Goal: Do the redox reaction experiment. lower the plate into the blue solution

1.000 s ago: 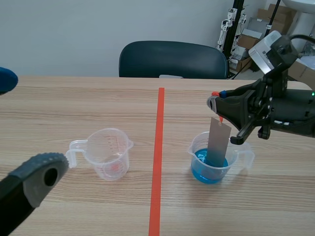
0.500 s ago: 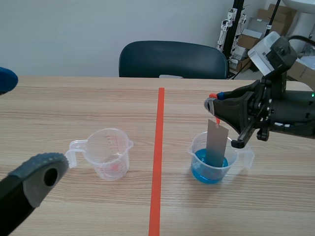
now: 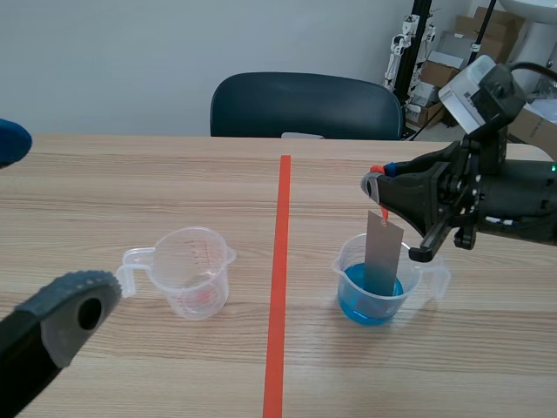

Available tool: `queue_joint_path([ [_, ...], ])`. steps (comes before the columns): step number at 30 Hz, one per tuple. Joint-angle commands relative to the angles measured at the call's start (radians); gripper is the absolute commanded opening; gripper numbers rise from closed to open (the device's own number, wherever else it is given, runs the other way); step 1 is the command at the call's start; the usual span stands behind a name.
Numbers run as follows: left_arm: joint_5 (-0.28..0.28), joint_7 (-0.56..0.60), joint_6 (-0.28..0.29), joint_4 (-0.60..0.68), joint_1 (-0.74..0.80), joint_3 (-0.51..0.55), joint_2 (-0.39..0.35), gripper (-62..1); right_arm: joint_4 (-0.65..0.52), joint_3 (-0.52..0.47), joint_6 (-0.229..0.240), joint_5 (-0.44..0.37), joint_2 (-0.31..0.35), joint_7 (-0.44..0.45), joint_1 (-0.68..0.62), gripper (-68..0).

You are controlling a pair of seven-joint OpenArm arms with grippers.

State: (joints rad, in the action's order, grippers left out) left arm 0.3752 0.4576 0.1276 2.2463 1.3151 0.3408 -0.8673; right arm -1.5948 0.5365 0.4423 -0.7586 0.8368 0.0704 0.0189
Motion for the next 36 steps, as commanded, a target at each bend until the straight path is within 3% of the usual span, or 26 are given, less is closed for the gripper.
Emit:
queue_joint_path([
  [1,0.004,0.017,-0.002,0.019,0.002,0.001,0.007,1.4,-0.010,-0.012,0.000,-0.004,0.005,0.015,0.014,-67.6],
  [36,0.010,0.040,-0.010,0.019,0.002,0.001,0.007,1.4,-0.010,-0.012,-0.004,-0.004,0.005,0.015,0.014,-67.6],
])
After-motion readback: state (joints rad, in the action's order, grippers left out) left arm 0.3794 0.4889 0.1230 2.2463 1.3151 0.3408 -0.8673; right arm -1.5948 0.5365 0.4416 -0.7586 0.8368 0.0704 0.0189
